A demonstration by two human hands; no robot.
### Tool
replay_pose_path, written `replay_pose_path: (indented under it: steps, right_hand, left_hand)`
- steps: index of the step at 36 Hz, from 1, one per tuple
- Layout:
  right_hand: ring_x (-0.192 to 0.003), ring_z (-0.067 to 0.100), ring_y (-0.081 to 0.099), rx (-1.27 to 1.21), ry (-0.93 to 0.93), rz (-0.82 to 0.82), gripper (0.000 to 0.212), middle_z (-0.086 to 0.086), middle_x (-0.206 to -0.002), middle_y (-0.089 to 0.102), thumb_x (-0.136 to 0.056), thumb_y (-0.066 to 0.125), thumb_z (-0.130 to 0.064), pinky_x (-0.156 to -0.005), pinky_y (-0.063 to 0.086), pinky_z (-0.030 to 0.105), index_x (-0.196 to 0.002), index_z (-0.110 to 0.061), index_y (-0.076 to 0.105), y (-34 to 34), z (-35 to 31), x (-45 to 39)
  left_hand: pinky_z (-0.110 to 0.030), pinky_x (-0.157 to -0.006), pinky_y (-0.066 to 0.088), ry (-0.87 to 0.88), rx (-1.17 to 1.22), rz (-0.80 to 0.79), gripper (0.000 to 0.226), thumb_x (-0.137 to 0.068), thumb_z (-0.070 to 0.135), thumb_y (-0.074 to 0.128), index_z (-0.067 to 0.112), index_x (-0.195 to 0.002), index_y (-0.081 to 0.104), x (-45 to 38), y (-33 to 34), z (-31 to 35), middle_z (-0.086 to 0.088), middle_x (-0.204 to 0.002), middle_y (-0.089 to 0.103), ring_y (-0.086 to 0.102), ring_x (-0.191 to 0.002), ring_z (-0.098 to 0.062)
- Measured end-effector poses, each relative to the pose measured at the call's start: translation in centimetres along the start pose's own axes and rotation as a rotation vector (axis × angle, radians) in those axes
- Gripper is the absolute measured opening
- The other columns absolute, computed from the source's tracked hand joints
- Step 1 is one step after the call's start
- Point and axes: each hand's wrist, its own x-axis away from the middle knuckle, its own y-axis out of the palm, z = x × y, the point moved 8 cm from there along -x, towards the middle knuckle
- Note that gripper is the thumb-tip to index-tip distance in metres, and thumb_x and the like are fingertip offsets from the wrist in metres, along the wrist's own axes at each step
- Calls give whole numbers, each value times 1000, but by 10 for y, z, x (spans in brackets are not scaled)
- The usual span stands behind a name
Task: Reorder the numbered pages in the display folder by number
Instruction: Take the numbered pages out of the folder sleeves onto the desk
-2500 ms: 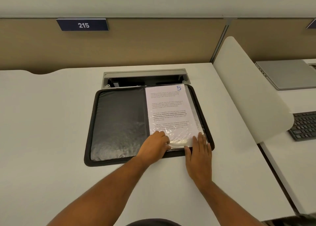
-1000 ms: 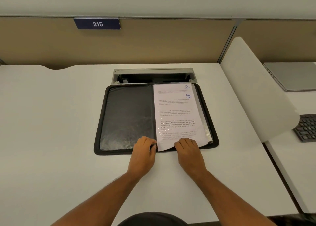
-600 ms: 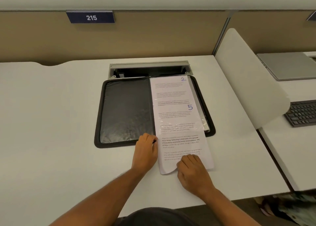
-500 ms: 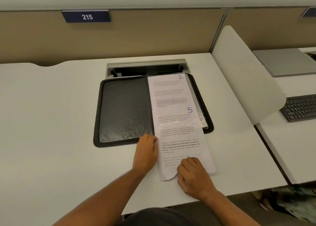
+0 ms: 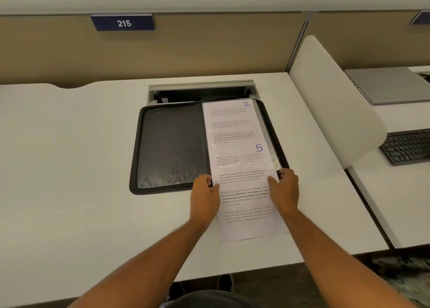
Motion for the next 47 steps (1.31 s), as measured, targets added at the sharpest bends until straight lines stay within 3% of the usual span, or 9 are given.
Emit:
replay_pose_path:
  steps: [10, 13, 16, 21, 30, 34, 37, 41, 47]
  right_hand:
    - [-87, 19, 60, 19, 163, -102, 32, -3, -99, 59, -94, 56, -9, -70, 46, 30, -126, -14, 57, -4, 12, 8]
    - [-76, 15, 62, 85, 184, -144, 6, -5, -89, 63, -95, 54, -15, -60, 45, 28, -100, -14, 58, -4, 25, 20]
    - [-67, 19, 62, 141, 195, -162, 16, 7, -82, 67, -94, 50, -13, -55, 42, 27, -79, -10, 55, -9, 34, 33]
    - [-66, 20, 63, 142, 230, -136, 14, 5, -80, 66, -94, 50, -12, -55, 42, 27, -82, -10, 57, -20, 46, 54]
    - [-74, 24, 69, 3, 262, -72, 10, 0, -88, 70, -93, 51, -14, -68, 62, 44, -90, -15, 60, -31, 55, 62]
    - [-75, 29, 70, -101, 279, -59, 8, 4, -88, 71, -94, 52, -14, -70, 64, 49, -92, -11, 60, -30, 47, 54]
    - [-72, 26, 68, -157, 237, -42, 9, 7, -87, 69, -96, 52, -12, -61, 59, 40, -90, -10, 58, -27, 32, 45]
    - [-71, 20, 59, -187, 155, -39, 8, 5, -86, 65, -97, 52, -9, -55, 41, 28, -92, -9, 58, -16, 9, 34]
    - [-81, 15, 65, -226, 90, -104, 19, -4, -92, 68, -95, 56, -4, -61, 48, 27, -102, -19, 65, 10, -19, 32]
  left_hand:
    - [-12, -61, 44, -121, 89, -88, 26, -97, 31, 67, 22, -116, 51, -9, 0, -8, 0, -93, 66, 65, -84, -10]
    - [-14, -65, 49, -133, 96, -136, 38, -96, 33, 69, 21, -125, 49, -5, 4, -14, 2, -90, 69, 69, -82, -8]
    - [-29, -78, 61, -138, 172, -282, 56, -90, 26, 76, 21, -135, 43, 2, 14, -19, -6, -94, 72, 73, -86, -12]
    - [-40, -87, 61, -210, 403, -577, 66, -86, 10, 80, 22, -135, 37, 25, 25, -15, -4, -112, 76, 74, -100, -22]
    - [-49, -103, 52, -215, 461, -745, 44, -86, 8, 78, 6, -128, 64, 32, 24, -10, -10, -123, 72, 68, -115, -30]
    - [-42, -99, 55, -218, 429, -753, 42, -89, 7, 74, 10, -130, 65, 31, 21, -6, -7, -125, 72, 69, -115, -26]
    - [-38, -94, 57, -218, 416, -706, 39, -92, 8, 72, 12, -130, 64, 28, 16, -7, -5, -124, 72, 70, -113, -25]
    - [-39, -89, 60, -211, 411, -545, 29, -94, 10, 70, 6, -123, 66, 17, 0, -12, -7, -116, 75, 72, -106, -27]
    - [-44, -87, 61, -194, 416, -331, 20, -95, 8, 69, 2, -114, 65, 0, -34, -20, -8, -108, 77, 74, -99, -27]
